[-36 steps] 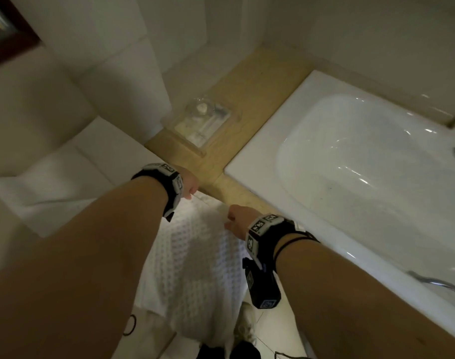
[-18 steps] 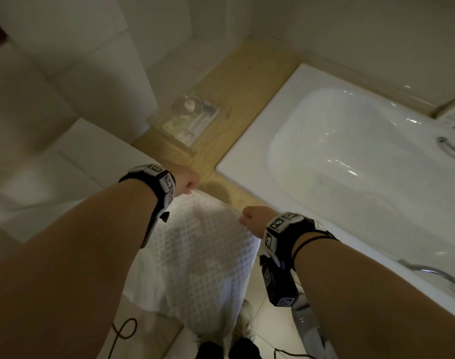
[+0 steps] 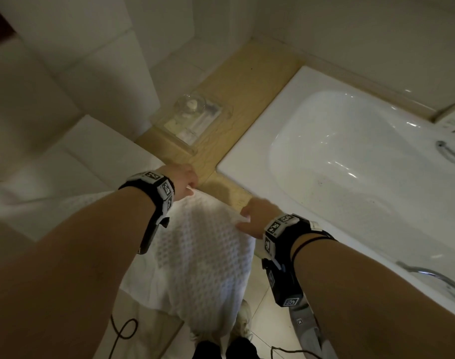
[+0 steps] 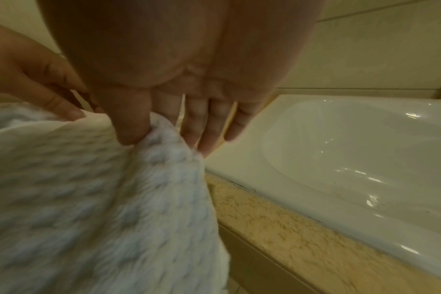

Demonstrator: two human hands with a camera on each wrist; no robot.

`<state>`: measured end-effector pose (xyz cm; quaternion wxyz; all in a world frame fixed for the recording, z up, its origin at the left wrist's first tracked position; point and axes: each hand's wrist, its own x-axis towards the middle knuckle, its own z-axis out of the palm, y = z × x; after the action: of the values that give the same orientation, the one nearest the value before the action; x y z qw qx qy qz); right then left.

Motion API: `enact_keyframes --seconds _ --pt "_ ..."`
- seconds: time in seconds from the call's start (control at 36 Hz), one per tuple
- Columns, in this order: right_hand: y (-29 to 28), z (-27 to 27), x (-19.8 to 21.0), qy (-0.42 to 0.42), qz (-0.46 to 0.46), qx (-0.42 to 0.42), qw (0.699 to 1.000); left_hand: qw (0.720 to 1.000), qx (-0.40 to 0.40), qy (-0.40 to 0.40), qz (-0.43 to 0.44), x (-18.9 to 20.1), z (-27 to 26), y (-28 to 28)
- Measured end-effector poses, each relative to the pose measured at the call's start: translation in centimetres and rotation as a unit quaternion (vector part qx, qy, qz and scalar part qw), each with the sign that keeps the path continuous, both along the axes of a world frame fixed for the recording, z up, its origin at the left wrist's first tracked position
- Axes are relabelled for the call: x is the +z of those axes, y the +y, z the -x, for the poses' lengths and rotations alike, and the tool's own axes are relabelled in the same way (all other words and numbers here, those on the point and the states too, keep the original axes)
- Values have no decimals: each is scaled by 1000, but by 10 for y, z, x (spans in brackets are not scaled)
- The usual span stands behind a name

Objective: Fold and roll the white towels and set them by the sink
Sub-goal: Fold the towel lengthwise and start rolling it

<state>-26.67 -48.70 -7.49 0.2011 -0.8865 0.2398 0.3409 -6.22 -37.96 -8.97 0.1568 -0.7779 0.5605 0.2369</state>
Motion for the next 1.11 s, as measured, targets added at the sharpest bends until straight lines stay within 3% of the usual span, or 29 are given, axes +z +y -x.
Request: enact_keyframes --seconds 0.08,0.19,0.42,0.53,0.72,0.81,0.89,0.97,1.03,1.11 --pt "6 -1 3 -46 -14 3 999 997 72 29 -13 -4 8 6" --pt "15 2 1 -41 -67 -54 995 992 106 65 3 -9 13 15" --pt "17 7 1 -12 -37 -30 999 999 24 45 16 2 14 16" --pt "14 10 -6 -31 -47 -76 996 999 34 23 -19 7 17 6" --pt "13 7 -24 10 -44 -108 993 1000 16 3 -26 6 16 -2" --pt "12 12 -29 33 -15 -123 992 999 7 14 -45 6 17 -4" --pt "11 10 -22 -33 65 -120 990 999 -19 -23 -20 6 21 -2" --pt "17 -11 -1 -113 20 -85 990 996 -16 -81 30 9 22 9" --pt "28 -29 10 -114 -34 -21 993 994 25 -91 58 16 19 20" --pt "51 -51 18 -94 -44 65 992 987 115 -80 77 30 8 42"
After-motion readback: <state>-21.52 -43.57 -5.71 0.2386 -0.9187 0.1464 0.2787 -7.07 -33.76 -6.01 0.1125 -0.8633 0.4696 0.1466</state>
